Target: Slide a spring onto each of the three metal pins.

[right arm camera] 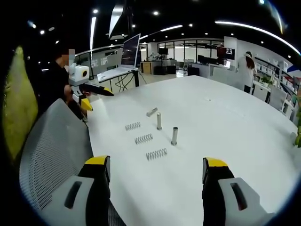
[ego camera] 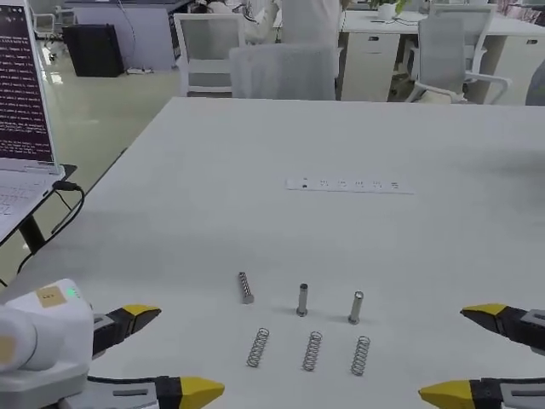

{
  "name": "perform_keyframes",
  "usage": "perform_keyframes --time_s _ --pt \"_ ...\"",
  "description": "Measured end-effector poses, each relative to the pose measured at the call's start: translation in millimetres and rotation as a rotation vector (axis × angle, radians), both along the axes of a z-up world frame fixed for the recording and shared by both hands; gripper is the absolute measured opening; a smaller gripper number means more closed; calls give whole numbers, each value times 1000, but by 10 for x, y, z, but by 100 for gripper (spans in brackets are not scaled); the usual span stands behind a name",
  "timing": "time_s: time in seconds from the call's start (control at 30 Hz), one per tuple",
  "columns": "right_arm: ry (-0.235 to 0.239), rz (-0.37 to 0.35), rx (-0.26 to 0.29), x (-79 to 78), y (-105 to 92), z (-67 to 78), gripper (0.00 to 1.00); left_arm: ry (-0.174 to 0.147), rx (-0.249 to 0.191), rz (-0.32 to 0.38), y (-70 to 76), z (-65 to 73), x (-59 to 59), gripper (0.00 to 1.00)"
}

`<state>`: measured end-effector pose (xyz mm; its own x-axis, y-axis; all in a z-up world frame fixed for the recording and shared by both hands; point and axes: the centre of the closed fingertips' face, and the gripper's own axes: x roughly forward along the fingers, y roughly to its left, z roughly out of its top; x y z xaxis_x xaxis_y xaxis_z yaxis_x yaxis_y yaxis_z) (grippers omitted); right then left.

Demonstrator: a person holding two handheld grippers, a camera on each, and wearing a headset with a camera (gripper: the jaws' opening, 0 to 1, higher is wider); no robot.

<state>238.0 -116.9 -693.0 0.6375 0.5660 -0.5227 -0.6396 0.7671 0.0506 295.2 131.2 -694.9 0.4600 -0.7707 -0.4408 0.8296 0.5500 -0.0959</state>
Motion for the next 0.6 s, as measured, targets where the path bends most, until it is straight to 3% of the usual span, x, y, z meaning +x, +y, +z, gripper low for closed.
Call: perform_keyframes --time_s 0.6 --pt "2 8 -1 -18 32 -47 79 16 -4 -1 4 -92 -30 78"
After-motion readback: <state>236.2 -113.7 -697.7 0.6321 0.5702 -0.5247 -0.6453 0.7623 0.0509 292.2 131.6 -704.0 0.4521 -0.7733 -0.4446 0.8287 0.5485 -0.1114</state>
